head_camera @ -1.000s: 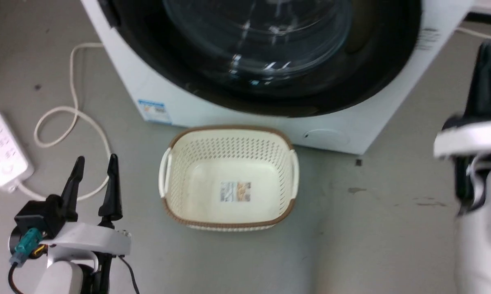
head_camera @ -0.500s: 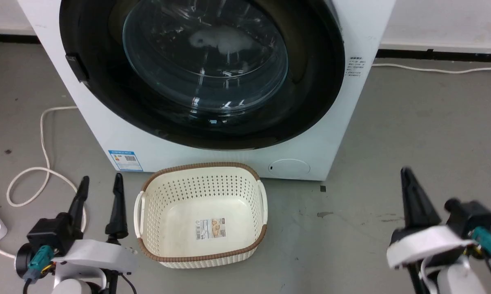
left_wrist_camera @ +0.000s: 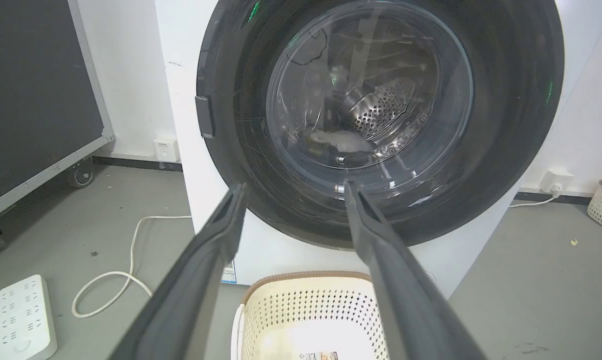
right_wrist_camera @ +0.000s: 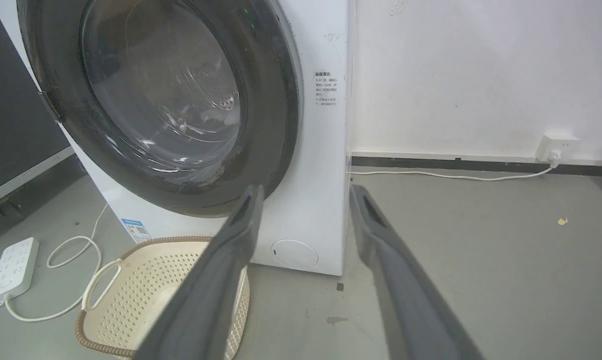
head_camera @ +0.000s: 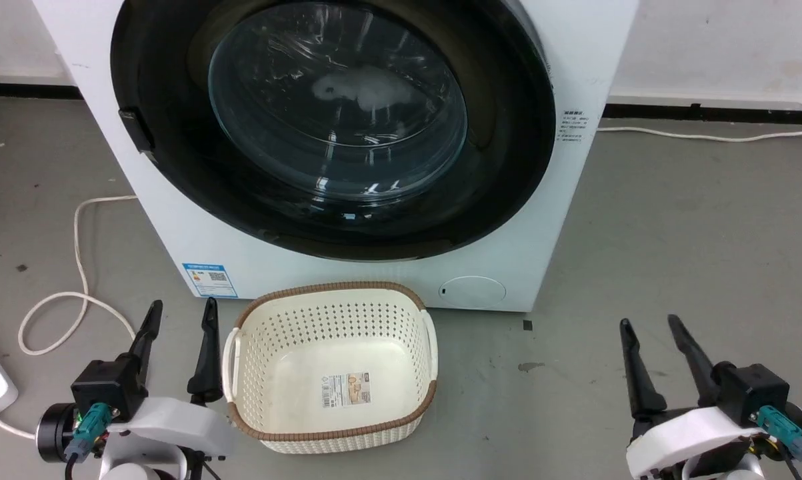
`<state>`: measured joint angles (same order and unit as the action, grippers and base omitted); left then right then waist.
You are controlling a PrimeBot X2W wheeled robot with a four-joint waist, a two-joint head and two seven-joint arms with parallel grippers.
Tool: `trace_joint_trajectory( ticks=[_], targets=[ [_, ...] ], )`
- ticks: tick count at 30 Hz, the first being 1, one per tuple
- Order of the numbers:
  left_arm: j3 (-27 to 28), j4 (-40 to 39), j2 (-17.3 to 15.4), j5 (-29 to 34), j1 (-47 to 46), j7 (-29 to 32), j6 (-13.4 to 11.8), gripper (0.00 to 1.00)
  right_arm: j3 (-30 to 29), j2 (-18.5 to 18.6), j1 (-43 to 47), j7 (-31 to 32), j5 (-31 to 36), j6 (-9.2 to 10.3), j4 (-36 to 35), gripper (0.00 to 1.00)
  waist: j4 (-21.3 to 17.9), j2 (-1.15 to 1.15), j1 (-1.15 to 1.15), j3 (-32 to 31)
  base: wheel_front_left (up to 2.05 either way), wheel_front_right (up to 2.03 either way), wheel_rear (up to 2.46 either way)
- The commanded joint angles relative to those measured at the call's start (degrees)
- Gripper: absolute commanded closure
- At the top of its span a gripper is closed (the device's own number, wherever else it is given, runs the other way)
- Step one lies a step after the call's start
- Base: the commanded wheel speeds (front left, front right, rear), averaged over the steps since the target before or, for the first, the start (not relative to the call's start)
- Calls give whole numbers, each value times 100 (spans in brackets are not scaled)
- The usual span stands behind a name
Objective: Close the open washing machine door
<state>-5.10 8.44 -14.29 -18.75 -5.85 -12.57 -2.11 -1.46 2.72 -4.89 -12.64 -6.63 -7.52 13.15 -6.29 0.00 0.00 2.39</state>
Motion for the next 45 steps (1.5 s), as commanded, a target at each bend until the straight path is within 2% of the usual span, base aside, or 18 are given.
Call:
trace_joint_trajectory(
  ticks=[1,23,24,45],
  targets=[
    [-19,7,-17,22,56,25,-36,0,0,16,88,14,-19,3,-30,0,8,0,0,-16,0,0,0],
    [-75,33,-49,-199,30,345,-79,0,-5,16,144,-112,-189,3,-12,0,49,0,0,-41,0,0,0],
    [-80,25,-27,-182,15,350,-76,100,-10,0,86,-64,-150,0,-12,100,49,0,1,-40,0,0,0],
    [-1,-91,133,92,90,471,-36,100,11,1,140,119,-42,0,-187,100,127,0,0,-66,0,0,0]
  ],
)
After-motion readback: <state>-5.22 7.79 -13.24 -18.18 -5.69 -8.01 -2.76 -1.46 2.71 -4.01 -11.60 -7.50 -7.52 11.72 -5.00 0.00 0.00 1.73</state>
